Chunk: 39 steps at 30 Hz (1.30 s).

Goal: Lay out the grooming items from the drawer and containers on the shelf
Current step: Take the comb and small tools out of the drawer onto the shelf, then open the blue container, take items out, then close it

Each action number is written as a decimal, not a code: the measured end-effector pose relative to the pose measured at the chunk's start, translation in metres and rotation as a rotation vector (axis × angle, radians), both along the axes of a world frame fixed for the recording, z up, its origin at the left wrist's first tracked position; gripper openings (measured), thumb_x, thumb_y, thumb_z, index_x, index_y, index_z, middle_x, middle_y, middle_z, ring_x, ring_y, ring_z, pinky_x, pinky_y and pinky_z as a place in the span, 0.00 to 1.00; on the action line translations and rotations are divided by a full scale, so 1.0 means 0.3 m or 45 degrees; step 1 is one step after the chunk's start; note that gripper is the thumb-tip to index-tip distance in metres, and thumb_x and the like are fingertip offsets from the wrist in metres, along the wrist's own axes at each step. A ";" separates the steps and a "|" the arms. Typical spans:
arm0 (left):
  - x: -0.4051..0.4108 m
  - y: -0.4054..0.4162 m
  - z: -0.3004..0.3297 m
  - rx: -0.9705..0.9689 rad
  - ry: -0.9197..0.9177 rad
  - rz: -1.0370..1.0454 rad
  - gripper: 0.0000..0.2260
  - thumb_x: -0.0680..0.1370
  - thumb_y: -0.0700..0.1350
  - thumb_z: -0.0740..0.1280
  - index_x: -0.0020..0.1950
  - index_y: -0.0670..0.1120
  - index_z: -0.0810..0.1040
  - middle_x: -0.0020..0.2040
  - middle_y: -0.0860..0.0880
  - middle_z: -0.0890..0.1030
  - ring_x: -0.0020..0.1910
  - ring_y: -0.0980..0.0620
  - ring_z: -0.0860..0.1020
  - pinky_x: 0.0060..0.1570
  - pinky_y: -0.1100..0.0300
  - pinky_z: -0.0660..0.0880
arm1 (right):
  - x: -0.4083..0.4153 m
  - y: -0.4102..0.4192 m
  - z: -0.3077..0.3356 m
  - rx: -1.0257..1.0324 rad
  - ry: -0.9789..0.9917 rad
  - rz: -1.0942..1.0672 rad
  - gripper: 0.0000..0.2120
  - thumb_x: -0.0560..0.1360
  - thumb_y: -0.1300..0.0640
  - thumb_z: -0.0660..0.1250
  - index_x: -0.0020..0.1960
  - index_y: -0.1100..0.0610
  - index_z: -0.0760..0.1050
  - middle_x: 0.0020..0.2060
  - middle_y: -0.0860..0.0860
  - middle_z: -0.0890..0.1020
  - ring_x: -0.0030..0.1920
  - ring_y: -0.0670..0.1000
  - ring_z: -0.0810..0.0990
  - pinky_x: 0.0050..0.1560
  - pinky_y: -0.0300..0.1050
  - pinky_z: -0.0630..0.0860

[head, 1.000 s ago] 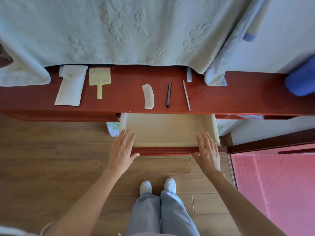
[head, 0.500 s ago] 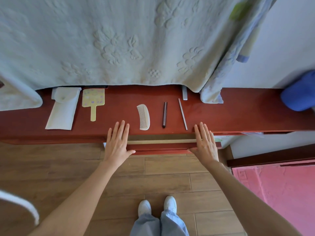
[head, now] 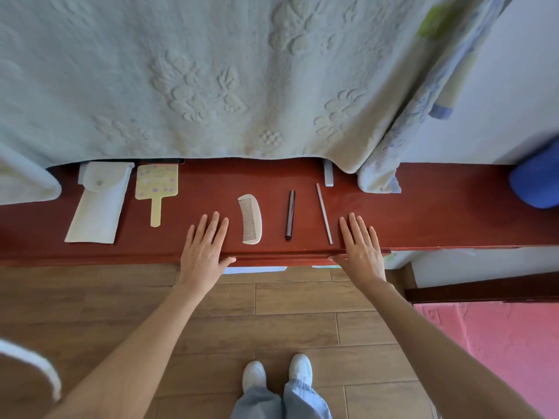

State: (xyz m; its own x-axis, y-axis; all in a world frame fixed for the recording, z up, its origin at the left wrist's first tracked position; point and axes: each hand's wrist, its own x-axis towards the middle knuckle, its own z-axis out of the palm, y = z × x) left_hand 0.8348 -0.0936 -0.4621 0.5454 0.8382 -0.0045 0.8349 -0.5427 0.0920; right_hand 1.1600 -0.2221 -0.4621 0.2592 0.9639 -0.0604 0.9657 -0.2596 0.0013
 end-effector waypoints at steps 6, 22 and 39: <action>0.016 -0.010 -0.002 0.098 -0.034 0.043 0.38 0.66 0.53 0.78 0.72 0.42 0.68 0.71 0.41 0.69 0.70 0.38 0.67 0.66 0.40 0.66 | -0.012 0.018 -0.009 -0.026 -0.084 -0.023 0.42 0.70 0.43 0.72 0.76 0.59 0.57 0.74 0.59 0.61 0.74 0.58 0.59 0.72 0.58 0.60; 0.170 -0.105 0.101 -0.222 0.112 0.389 0.40 0.74 0.50 0.71 0.77 0.46 0.50 0.78 0.43 0.51 0.77 0.42 0.50 0.73 0.45 0.53 | -0.072 -0.009 0.157 -0.184 -0.023 -0.102 0.35 0.77 0.58 0.63 0.77 0.58 0.47 0.77 0.57 0.49 0.77 0.56 0.47 0.75 0.53 0.51; 0.693 -0.267 0.689 0.295 -0.434 -0.114 0.17 0.72 0.43 0.68 0.60 0.41 0.76 0.58 0.41 0.77 0.60 0.40 0.74 0.60 0.43 0.70 | 0.195 -0.251 0.767 0.542 0.025 -0.162 0.18 0.74 0.56 0.68 0.61 0.62 0.76 0.61 0.58 0.78 0.64 0.59 0.73 0.65 0.54 0.67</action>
State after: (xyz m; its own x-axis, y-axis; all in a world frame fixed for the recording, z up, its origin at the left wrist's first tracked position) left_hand 1.0426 -0.1738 -0.2553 0.5539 0.7451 0.3715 0.7264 -0.6505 0.2217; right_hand 1.2185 -0.2974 -0.2320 0.3803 0.8644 0.3289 0.9248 -0.3499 -0.1496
